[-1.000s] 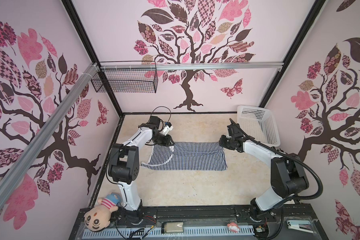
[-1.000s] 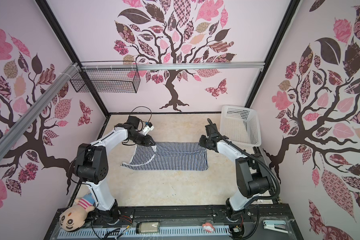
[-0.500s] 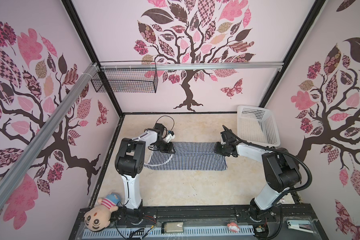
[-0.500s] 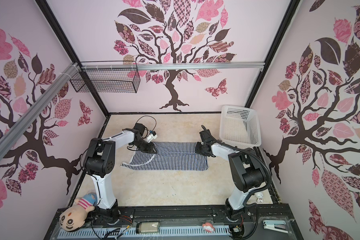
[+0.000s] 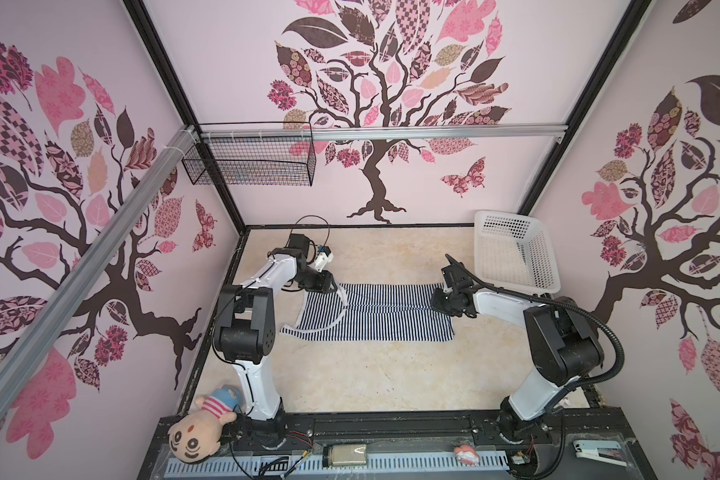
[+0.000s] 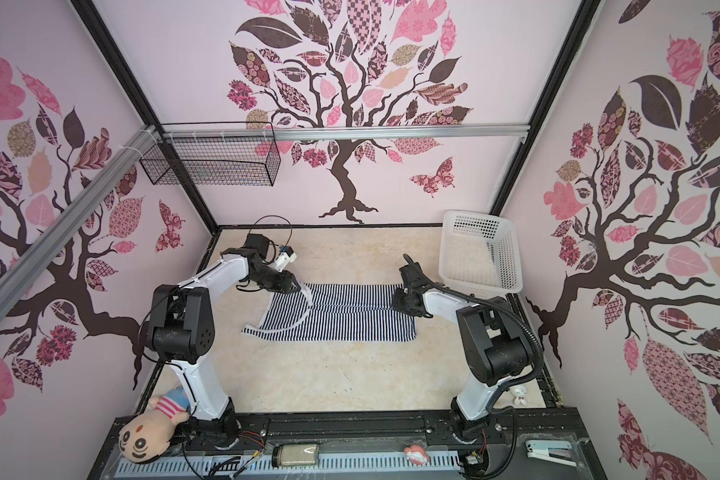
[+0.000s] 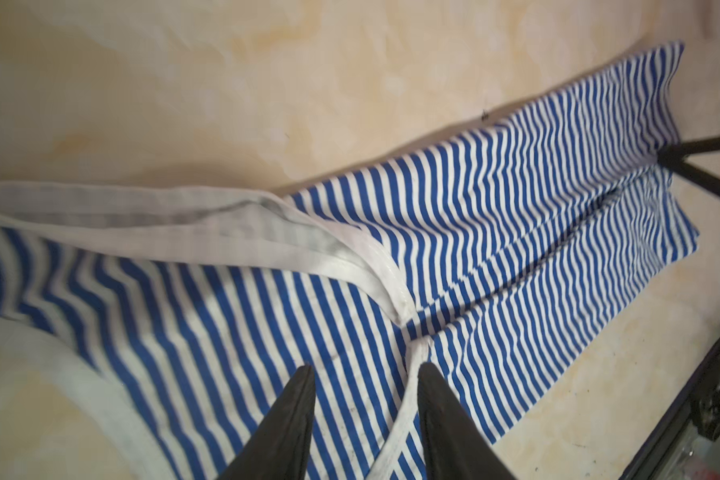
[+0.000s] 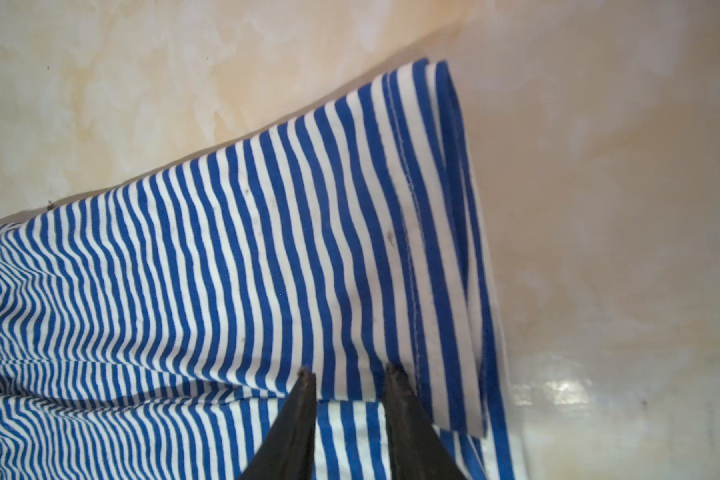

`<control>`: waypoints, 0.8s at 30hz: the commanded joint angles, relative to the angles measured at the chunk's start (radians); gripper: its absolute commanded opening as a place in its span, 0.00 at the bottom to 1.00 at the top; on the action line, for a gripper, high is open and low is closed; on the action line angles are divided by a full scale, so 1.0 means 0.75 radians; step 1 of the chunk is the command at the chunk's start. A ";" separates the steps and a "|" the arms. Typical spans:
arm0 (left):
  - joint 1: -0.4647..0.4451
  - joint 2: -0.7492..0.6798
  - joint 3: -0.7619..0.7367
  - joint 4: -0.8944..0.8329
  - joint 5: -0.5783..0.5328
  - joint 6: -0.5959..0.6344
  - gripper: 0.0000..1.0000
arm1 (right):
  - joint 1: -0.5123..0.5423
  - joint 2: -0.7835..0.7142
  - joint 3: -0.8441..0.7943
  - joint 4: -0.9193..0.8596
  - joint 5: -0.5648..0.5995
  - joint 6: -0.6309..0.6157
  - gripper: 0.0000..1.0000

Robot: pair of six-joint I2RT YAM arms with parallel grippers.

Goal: Fold and stack the tank tops
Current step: 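Release the left gripper and grasp the white-trimmed strap farther from the robot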

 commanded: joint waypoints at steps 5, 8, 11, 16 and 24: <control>0.148 0.248 0.296 -0.085 -0.042 -0.063 0.49 | 0.003 0.023 0.051 -0.029 0.023 -0.009 0.32; 0.164 0.293 0.351 -0.062 -0.109 -0.062 0.50 | 0.002 0.033 0.049 -0.022 0.023 -0.012 0.32; 0.167 0.321 0.374 -0.026 -0.146 -0.070 0.50 | 0.001 0.044 0.050 -0.017 0.014 -0.013 0.32; 0.179 0.337 0.387 0.020 -0.218 -0.101 0.53 | 0.003 0.046 0.049 -0.014 0.006 -0.017 0.32; 0.179 0.406 0.464 0.053 -0.326 -0.116 0.54 | 0.002 0.061 0.070 -0.017 0.004 -0.023 0.32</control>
